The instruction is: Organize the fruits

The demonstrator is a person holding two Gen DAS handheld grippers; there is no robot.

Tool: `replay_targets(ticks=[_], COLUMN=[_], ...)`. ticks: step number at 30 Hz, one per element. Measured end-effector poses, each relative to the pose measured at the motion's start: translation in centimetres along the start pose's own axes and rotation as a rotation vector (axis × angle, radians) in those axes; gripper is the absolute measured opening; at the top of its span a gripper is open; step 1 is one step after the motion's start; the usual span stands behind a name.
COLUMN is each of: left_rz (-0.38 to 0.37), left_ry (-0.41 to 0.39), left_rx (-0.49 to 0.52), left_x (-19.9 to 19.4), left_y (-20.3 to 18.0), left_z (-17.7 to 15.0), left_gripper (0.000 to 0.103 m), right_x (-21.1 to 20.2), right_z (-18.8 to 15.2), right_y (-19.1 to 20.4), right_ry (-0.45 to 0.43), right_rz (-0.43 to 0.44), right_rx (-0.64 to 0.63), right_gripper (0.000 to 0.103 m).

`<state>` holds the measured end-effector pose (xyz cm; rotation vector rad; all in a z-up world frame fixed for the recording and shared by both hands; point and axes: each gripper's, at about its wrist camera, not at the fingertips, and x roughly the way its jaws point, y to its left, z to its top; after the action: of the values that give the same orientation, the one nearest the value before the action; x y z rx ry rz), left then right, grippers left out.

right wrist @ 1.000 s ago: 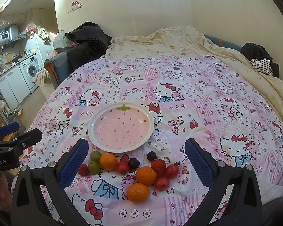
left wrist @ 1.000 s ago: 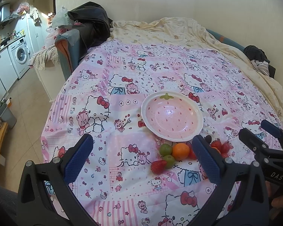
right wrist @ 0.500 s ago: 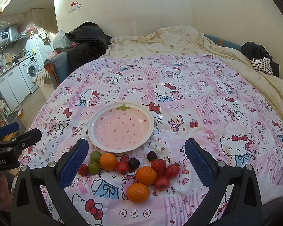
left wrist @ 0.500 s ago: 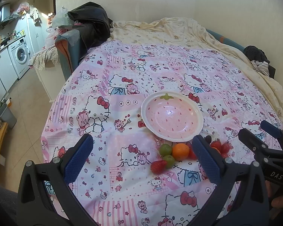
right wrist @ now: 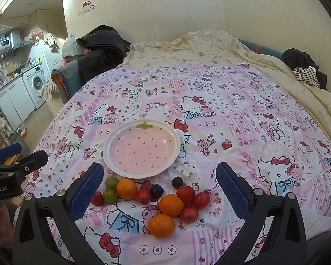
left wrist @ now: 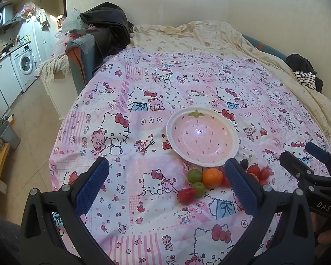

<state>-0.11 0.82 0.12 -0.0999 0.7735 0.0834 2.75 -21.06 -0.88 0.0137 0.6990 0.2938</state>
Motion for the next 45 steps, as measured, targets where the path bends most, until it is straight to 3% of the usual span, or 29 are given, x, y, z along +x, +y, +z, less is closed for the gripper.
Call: replay_targets(ticks=[13,19,26,32,36,41,45], left_rz=[0.006,0.05,0.052,0.001,-0.034,-0.034,-0.049], left_ry=[0.009,0.059,0.13,0.329,0.443,0.462,0.477], left_rx=[-0.001,-0.028,-0.034,0.035,0.145,0.174,0.179], left_x=[0.1,1.3,3.1,7.3,10.3,12.1,13.3], left_y=[0.3,1.1,1.3,-0.4,-2.8,-3.6,-4.1], left_z=[-0.1,-0.3,-0.7,-2.8,-4.7,-5.3,-5.3], left_gripper=[0.103,0.103,0.103,0.091,0.075,0.072,0.06], right_x=[0.0,0.7,2.5,5.2,6.4,7.9,8.9], right_z=[0.0,0.6,1.1,1.0,1.0,0.6,-0.4], right_y=[0.0,-2.1,-3.8,-5.8,-6.0,-6.9,-8.4], right_ry=[0.007,0.049,0.129,0.253,0.3,0.371,0.451], right_rz=[0.005,0.012,0.005,0.019,0.019,0.056,0.079], right_rx=[-0.001,0.071,0.099,0.156,0.137,0.162,0.241], right_gripper=[0.103,0.103,0.103,0.103,0.1,0.092,0.079])
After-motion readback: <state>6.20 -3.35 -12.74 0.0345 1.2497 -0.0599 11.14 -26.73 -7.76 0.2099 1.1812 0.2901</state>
